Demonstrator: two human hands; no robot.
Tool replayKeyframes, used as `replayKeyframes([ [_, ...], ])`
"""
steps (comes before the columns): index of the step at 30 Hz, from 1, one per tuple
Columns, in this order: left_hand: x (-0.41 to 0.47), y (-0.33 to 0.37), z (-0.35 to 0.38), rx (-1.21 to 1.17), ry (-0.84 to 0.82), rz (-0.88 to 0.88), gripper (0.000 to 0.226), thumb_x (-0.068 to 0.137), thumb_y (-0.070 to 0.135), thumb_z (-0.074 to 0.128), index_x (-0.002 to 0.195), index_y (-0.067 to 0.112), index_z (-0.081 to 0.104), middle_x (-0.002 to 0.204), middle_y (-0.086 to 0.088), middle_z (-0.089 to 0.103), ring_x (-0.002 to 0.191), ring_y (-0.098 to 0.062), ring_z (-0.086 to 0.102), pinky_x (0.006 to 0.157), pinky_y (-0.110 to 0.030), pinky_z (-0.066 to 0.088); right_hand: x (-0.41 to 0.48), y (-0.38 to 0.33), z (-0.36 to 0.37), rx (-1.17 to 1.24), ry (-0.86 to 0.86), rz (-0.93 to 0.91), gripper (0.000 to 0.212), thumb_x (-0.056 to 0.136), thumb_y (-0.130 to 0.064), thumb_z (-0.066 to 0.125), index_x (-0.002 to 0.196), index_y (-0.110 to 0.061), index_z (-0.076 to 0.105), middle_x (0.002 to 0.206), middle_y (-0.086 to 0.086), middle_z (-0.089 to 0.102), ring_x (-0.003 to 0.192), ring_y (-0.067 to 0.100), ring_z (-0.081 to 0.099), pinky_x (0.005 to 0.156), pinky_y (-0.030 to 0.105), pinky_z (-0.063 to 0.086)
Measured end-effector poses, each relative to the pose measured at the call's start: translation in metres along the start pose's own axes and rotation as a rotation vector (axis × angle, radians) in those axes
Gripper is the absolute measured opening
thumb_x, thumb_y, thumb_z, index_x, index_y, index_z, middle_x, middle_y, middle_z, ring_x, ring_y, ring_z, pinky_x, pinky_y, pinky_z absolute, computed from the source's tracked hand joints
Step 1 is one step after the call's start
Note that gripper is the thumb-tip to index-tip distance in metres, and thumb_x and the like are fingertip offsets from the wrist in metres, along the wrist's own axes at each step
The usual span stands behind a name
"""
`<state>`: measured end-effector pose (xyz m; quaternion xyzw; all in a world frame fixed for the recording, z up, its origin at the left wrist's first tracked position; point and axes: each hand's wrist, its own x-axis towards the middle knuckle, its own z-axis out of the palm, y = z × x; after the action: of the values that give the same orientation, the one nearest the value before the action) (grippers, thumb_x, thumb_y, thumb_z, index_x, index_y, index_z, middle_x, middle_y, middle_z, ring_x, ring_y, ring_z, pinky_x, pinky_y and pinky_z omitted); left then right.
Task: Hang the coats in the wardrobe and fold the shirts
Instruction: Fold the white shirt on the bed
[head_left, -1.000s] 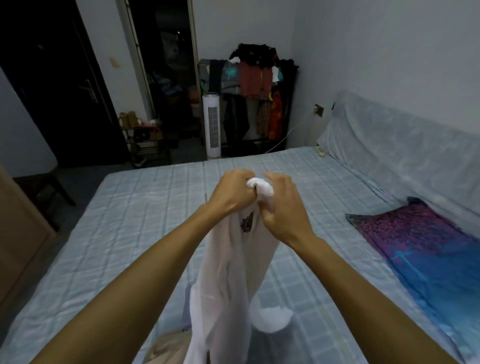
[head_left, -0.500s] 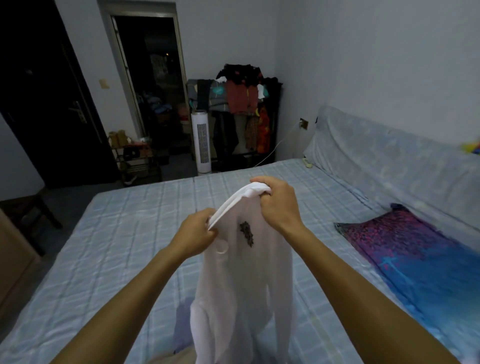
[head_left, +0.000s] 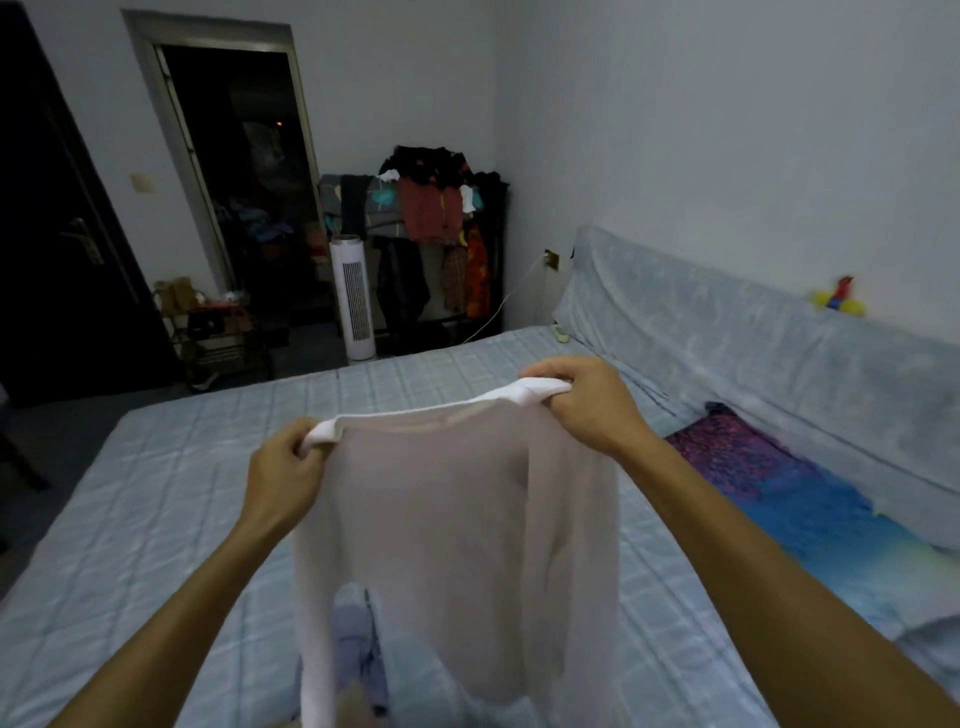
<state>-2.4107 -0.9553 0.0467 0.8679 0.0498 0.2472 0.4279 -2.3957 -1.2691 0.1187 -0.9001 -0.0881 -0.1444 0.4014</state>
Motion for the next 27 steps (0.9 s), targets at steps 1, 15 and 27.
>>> replayKeyframes([
  [1, -0.008, 0.008, 0.001, -0.015, 0.037, -0.011, 0.008, 0.090, 0.013, 0.058, 0.087, 0.013, 0.066, 0.081, -0.002, 0.062, 0.077, -0.022, 0.055, 0.066, -0.037, 0.046, -0.005, 0.005, -0.009, 0.035, -0.029, 0.004, 0.035, 0.076, -0.009, 0.057, 0.090, -0.037, 0.073, 0.096, -0.016, 0.071, 0.094, 0.007, 0.063, 0.084, 0.036, 0.053],
  [15, -0.125, 0.145, -0.040, 0.043, 0.319, 0.130, 0.008, 0.077, 0.012, 0.072, 0.076, 0.019, 0.067, 0.072, 0.008, 0.062, 0.066, -0.005, 0.056, 0.056, -0.010, 0.040, -0.094, 0.031, -0.086, 0.256, 0.296, -0.104, 0.008, 0.078, -0.026, 0.069, 0.082, -0.030, 0.073, 0.075, -0.014, 0.068, 0.073, 0.011, 0.064, 0.063, 0.035, 0.054],
  [27, -0.165, 0.151, -0.068, -0.096, 0.149, 0.109, 0.006, 0.070, 0.024, 0.059, 0.070, 0.026, 0.066, 0.063, 0.009, 0.057, 0.059, -0.005, 0.051, 0.057, -0.022, 0.043, -0.155, 0.011, -0.099, 0.229, 0.477, -0.211, 0.010, 0.079, -0.038, 0.069, 0.074, -0.030, 0.069, 0.061, -0.014, 0.061, 0.056, 0.008, 0.053, 0.053, 0.028, 0.042],
])
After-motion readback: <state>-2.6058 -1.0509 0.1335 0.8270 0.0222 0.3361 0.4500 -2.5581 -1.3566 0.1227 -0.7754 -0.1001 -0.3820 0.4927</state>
